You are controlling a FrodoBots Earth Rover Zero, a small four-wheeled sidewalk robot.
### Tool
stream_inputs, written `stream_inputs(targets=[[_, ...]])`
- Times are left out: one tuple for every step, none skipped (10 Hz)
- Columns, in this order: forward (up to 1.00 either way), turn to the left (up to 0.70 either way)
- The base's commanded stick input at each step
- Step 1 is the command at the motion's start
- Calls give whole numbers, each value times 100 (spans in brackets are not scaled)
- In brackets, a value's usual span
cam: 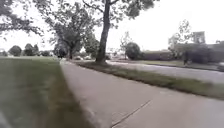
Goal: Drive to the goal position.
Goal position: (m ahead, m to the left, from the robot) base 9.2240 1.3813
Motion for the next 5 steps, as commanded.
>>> stream_inputs(targets=[[70, 0], [70, 0], [70, 0], [70, 0], [70, 0]])
